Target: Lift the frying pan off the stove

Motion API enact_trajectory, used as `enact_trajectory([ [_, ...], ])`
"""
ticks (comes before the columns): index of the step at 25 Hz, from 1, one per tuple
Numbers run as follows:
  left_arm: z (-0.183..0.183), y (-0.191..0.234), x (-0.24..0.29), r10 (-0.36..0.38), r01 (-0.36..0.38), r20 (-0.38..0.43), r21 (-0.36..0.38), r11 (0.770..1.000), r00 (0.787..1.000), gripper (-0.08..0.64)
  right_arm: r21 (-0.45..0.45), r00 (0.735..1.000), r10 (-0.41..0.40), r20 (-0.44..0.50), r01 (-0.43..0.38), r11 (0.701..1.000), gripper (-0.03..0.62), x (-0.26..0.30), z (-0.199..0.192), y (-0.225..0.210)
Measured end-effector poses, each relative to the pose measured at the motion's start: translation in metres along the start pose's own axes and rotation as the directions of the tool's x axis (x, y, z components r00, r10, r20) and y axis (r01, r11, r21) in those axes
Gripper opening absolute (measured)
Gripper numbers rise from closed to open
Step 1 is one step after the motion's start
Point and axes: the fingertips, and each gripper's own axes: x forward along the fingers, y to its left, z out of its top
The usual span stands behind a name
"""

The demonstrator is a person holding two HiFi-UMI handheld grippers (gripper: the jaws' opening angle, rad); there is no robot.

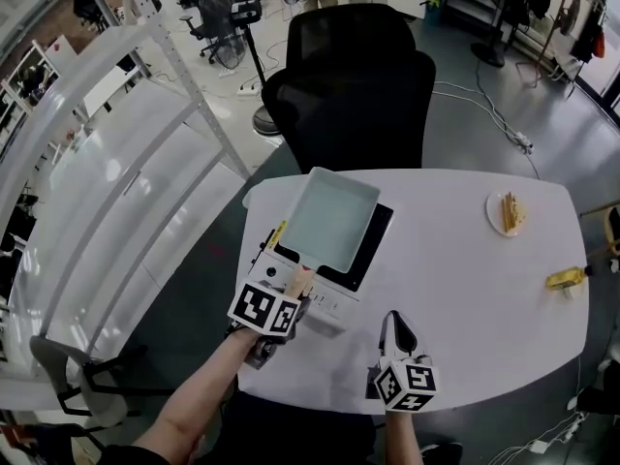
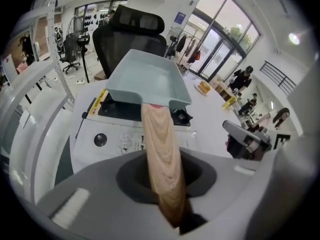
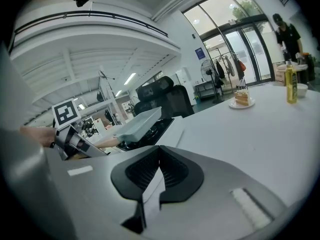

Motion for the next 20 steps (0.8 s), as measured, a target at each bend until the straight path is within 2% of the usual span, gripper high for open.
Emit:
enact_trajectory([
  [16, -0.001, 0.002, -0.003, -0.022, 0.022, 0.012, 0.021, 1.0, 1.0, 0.121, -0.032, 1.0, -0.012, -0.001, 0.012, 0.999, 0.006, -0.006, 0.003, 0.008],
  [20, 0.004, -0.002, -0.009, -0.04, 0.039, 0.045, 0.024, 0.999, 0.998, 0.121, -0.046, 1.0, -0.027, 0.014, 0.028, 0.999, 0.006, -0.011, 0.008, 0.011],
])
